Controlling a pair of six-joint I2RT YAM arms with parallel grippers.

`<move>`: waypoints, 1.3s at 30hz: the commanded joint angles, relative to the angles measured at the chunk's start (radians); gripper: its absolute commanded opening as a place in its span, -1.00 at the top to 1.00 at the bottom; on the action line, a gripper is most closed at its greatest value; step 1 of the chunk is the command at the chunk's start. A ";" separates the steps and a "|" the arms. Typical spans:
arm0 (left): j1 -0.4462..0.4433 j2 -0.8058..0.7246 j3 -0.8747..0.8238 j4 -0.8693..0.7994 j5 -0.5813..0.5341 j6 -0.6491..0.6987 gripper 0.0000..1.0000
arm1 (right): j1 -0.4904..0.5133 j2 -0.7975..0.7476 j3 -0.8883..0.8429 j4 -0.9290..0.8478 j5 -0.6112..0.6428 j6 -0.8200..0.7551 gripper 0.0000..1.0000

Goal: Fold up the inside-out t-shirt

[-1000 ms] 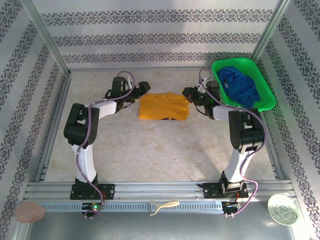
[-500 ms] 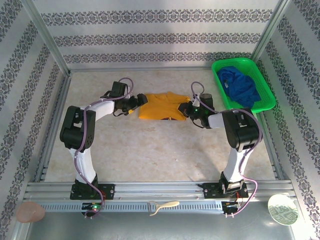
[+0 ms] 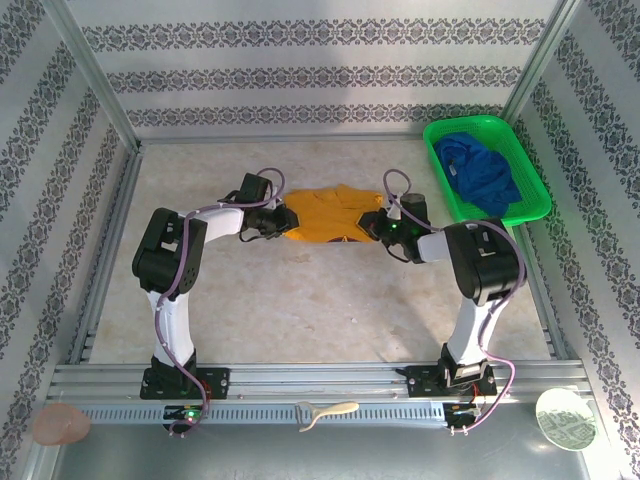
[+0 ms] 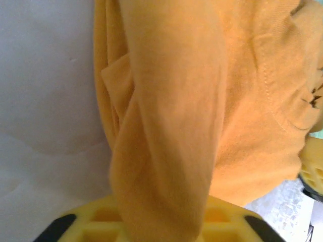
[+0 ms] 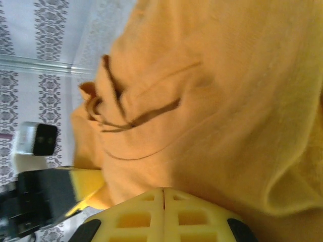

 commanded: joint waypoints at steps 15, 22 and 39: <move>0.452 0.089 0.414 -0.692 -0.174 0.490 0.73 | -0.156 -0.760 -0.060 -0.608 0.005 -0.204 -0.08; 0.599 0.203 0.589 -0.829 -0.281 0.584 0.55 | -0.173 -0.919 -0.118 -0.759 0.047 -0.250 -0.24; 0.646 -0.173 0.577 -0.640 -0.319 0.404 -0.99 | -0.176 -0.949 -0.052 -0.963 0.446 -0.455 -0.97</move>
